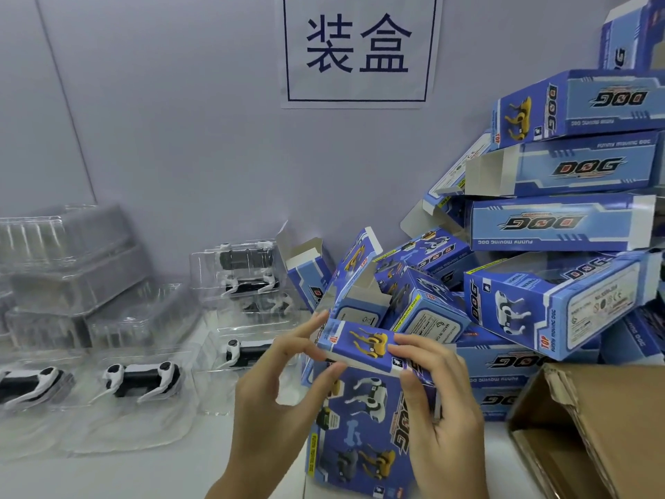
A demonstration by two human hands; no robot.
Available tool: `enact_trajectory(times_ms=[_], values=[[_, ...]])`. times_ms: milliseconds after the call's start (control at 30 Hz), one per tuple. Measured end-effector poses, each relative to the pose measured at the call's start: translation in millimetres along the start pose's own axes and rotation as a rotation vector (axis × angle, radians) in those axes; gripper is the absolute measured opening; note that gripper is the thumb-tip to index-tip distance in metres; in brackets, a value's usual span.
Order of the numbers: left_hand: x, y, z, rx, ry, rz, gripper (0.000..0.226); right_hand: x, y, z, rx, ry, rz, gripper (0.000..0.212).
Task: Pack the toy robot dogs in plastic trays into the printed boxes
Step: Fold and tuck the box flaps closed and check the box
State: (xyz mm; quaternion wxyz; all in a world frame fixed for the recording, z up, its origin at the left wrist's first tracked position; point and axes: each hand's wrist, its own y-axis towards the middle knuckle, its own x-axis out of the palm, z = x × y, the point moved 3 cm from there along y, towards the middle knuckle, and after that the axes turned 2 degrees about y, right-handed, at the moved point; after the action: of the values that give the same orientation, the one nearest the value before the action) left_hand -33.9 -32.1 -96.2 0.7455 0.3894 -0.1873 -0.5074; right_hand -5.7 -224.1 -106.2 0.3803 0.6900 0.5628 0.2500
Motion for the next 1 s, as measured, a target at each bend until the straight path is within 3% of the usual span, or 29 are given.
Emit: enact_trajectory(times_ms=[100,333,633,833,1000], values=[[3.9,-1.9,3.0,-0.163,-0.101,0.054,0.028,1.5,-1.2,1.6,-0.041,-0.072,-0.004,0.025],[4.1,-0.9,10.5,-0.338,-0.134,0.11,0.036,1.8,-0.3,5.2,-0.049,-0.074,-0.019,0.028],[4.3,-2.3,16.5,-0.293,-0.144,0.091,0.012,-3.0,4.4,6.4,-0.059,-0.079,-0.04,0.026],[0.2,-2.6,6.4,-0.329,-0.24,0.109,0.025,-2.2,4.6,8.9,-0.078,-0.067,-0.071,0.025],[-4.0,0.1,-4.0,-0.309,-0.265,-0.001,0.015,-3.5,6.2,11.4,-0.064,-0.072,-0.09,0.024]])
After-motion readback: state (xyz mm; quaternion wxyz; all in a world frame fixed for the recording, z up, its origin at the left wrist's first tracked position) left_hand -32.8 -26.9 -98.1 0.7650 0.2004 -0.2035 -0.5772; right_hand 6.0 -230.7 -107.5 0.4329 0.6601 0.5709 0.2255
